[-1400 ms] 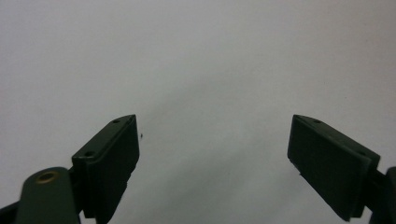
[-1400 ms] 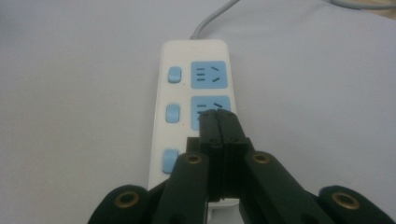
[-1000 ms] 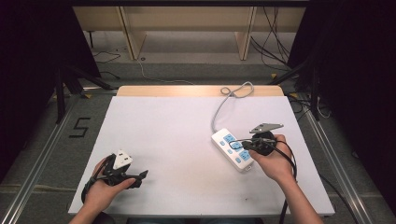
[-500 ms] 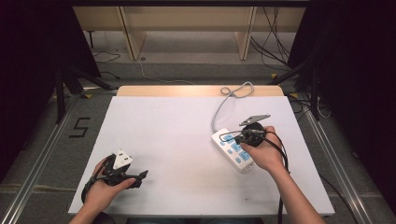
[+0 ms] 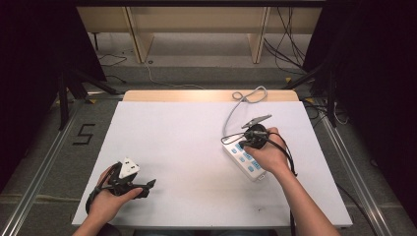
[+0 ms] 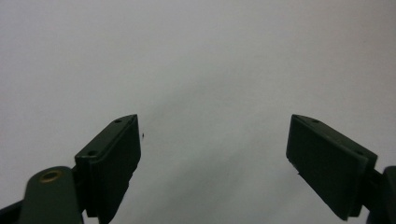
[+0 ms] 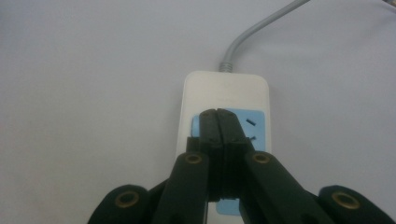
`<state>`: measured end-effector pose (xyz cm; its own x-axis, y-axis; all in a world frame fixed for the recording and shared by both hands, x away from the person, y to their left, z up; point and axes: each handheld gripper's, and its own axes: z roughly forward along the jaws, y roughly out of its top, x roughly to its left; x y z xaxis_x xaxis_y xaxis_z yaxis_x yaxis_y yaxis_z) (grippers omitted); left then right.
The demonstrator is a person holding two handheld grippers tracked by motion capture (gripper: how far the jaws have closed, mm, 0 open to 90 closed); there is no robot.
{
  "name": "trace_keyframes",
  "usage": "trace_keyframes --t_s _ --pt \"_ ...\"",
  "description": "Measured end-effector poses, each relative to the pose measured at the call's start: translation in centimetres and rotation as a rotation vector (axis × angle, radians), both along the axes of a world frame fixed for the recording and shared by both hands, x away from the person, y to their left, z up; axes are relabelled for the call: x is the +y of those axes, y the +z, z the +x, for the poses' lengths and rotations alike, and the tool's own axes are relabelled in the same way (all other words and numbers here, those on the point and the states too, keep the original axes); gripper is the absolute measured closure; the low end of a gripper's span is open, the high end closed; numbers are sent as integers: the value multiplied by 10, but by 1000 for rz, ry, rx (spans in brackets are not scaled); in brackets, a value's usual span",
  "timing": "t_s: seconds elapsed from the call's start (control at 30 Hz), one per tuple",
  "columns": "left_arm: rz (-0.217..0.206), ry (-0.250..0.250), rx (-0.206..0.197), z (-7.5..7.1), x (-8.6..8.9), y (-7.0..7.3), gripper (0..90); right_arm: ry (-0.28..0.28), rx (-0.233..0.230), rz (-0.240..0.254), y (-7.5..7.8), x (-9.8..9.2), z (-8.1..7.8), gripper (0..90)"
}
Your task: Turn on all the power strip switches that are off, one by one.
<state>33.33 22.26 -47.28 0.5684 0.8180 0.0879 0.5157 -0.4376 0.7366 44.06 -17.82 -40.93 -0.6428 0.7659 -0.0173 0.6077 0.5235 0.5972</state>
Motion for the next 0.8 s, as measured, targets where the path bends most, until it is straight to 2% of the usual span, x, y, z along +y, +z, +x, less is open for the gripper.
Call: trace_keyframes --t_s 0.4,0.8 --pt "1 -2 0 0 0 0 177 15 32 -33 -4 12 10 900" --pt "2 -3 1 0 0 0 179 7 68 -55 -8 18 17 900"
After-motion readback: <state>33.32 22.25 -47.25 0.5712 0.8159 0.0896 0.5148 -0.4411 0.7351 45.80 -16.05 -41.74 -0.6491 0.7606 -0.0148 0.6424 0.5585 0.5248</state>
